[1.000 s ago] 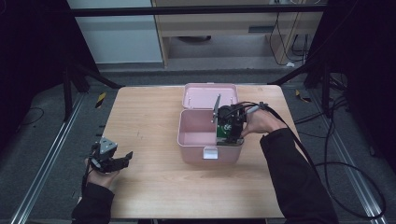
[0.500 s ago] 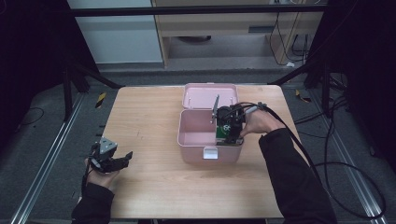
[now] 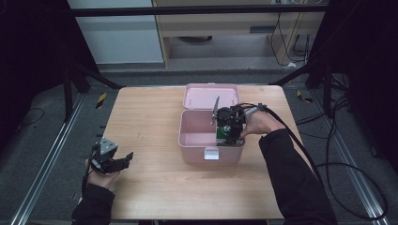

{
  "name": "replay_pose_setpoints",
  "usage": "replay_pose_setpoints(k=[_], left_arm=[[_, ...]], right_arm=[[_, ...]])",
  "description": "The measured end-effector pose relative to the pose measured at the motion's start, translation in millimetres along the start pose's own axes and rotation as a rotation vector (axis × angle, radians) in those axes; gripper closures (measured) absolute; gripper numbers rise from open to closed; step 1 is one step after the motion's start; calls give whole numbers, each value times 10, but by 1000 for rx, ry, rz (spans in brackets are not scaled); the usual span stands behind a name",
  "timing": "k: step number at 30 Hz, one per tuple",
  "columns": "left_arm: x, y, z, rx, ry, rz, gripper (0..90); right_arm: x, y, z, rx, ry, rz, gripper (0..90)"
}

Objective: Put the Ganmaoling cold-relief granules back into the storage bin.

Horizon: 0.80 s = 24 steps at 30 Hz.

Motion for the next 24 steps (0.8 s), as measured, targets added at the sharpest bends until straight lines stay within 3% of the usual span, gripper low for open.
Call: replay_pose_setpoints(k=[24], left_arm=[[0, -2, 3, -1, 0, 2, 296]], right_arm=[[-97, -14, 32, 17, 35, 28, 149]])
Point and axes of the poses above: each handheld gripper's, and its own axes: x roughly backward along the jaws, y roughly out of its top, z roughly to its left, the point moved 5 cm from there along -x, roughly forward along the jaws, and after that the axes turned 9 degrees about -y, right-handed, at the moved point
